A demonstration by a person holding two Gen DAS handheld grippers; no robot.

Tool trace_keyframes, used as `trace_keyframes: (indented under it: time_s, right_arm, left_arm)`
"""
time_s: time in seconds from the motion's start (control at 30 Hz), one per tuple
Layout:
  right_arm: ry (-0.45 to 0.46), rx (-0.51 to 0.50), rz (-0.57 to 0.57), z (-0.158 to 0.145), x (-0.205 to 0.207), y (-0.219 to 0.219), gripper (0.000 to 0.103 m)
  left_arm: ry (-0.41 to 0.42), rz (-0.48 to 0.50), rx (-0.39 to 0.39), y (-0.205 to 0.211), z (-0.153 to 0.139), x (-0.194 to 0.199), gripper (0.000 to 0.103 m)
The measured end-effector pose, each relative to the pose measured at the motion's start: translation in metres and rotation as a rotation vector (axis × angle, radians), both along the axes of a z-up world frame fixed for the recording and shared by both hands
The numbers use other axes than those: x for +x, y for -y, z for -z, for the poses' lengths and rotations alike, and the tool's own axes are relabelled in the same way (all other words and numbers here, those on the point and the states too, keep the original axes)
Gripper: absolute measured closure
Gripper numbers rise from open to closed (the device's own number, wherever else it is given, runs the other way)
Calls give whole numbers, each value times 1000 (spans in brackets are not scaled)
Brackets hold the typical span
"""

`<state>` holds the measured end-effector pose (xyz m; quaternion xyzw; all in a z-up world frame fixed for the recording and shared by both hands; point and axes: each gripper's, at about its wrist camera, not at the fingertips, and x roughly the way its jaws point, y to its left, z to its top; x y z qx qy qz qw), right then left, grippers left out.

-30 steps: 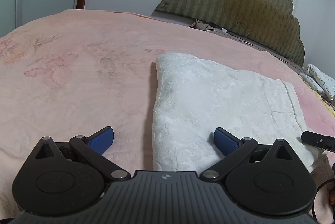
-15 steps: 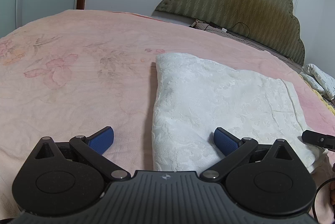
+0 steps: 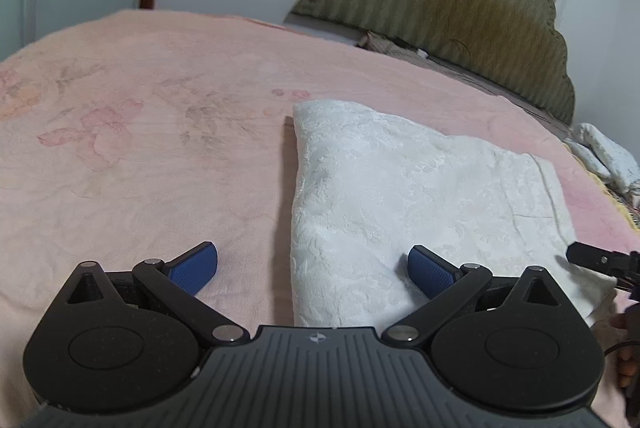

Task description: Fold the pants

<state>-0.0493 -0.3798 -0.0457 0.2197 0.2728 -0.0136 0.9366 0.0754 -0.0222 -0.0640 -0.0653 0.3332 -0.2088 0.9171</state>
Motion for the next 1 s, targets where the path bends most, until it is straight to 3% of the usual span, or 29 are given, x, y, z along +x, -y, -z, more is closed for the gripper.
trace_keyframes:
  time_s: [0.2, 0.37, 0.43, 0.53, 0.57, 0.6, 0.63, 0.7, 0.73, 0.83, 1.0]
  right_arm:
    - [10, 69, -48, 1, 16, 17, 0]
    - [-30, 33, -222, -4, 24, 7, 0]
    - [-32, 58, -295, -5, 26, 1, 1]
    - [-48, 39, -308, -8, 37, -6, 4]
    - [-48, 42, -303, -7, 41, -6, 11]
    - [-48, 47, -290, -7, 45, -5, 29]
    - [-56, 55, -259, -7, 47, -1, 39]
    - [-49, 97, -233, -4, 47, 5, 57]
    - [-41, 94, -232, -4, 45, 4, 59]
    - [-9, 32, -231, -9, 34, -9, 69]
    - [64, -94, -245, -31, 31, -31, 78]
  left_arm:
    - [-129, 95, -168, -14, -5, 37, 1]
    - [-221, 159, -350, -23, 5, 71, 1]
    - [-248, 186, -377, -20, 6, 81, 1]
    - [-295, 211, -392, -12, 6, 92, 4]
    - [-307, 226, -405, -9, 7, 93, 10]
    - [-311, 235, -401, -4, 7, 92, 12]
    - [-292, 232, -364, 2, 5, 89, 18]
    - [-219, 223, -238, 12, 2, 79, 40]
    - [-175, 210, -178, 16, 1, 72, 60]
    - [-61, 203, -146, 14, -5, 53, 82]
    - [129, 199, -64, 18, -23, 25, 91]
